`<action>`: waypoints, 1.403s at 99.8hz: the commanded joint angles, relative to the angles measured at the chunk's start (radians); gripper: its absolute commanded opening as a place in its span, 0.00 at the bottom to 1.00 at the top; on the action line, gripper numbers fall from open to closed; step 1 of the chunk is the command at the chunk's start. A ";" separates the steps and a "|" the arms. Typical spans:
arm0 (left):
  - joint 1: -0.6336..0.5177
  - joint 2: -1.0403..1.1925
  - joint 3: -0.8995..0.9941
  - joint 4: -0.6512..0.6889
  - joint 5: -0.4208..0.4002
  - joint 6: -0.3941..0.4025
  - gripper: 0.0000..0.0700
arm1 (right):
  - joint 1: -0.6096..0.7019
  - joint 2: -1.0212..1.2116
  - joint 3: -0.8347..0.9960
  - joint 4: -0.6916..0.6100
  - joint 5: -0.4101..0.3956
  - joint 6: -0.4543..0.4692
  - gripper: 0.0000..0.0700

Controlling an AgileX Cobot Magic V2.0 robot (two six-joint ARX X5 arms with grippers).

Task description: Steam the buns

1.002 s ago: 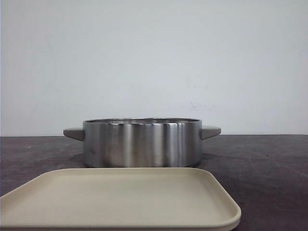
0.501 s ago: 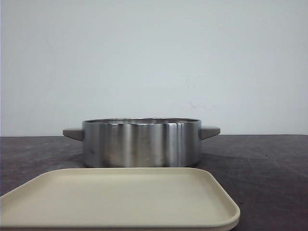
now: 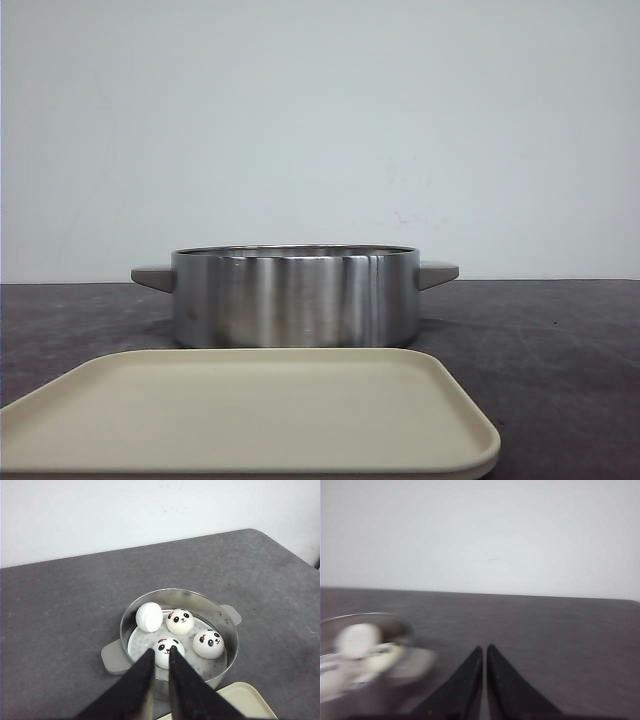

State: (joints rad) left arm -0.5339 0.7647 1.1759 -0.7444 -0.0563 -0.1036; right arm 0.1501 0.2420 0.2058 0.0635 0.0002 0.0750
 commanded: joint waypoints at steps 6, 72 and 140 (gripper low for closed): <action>-0.003 0.004 0.013 0.011 -0.004 0.006 0.00 | -0.091 -0.109 -0.098 0.011 -0.004 0.005 0.01; -0.003 0.004 0.013 0.011 -0.004 0.006 0.00 | -0.172 -0.238 -0.193 -0.242 -0.062 -0.015 0.01; -0.003 0.004 0.013 0.011 -0.004 0.006 0.00 | -0.172 -0.238 -0.193 -0.221 -0.053 -0.014 0.01</action>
State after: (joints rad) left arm -0.5339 0.7647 1.1759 -0.7441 -0.0563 -0.1036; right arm -0.0231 0.0048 0.0158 -0.1696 -0.0551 0.0738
